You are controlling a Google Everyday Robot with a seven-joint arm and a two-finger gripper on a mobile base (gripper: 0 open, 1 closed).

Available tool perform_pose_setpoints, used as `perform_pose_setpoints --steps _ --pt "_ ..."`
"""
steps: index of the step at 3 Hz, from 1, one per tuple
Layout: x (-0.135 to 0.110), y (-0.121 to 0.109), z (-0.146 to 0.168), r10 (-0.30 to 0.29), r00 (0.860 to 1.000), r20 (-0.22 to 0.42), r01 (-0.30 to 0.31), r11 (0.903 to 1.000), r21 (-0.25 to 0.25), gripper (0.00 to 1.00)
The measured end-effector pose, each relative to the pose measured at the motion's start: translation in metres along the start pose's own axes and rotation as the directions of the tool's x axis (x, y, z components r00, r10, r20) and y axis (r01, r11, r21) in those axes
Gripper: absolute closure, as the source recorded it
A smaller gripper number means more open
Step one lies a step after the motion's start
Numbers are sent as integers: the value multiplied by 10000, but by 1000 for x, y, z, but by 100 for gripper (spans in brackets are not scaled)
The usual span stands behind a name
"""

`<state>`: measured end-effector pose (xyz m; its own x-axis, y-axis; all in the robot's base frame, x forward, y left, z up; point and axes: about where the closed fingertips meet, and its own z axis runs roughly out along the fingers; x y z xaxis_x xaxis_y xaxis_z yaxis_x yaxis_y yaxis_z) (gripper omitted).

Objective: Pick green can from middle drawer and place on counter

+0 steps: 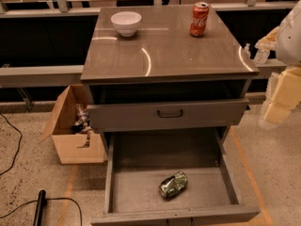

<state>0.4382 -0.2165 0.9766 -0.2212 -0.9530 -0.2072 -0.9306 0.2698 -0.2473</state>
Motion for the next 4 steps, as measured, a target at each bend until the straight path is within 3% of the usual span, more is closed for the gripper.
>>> perform_pose_setpoints --steps 2,3,4 --pt "0 -1 18 137 9997 207 -136 9999 -58 0" --pt "2 3 63 -241 9975 666 256 9994 -218 0" --pt "3 10 120 -1094 9836 1431 1126 9935 -145 0"
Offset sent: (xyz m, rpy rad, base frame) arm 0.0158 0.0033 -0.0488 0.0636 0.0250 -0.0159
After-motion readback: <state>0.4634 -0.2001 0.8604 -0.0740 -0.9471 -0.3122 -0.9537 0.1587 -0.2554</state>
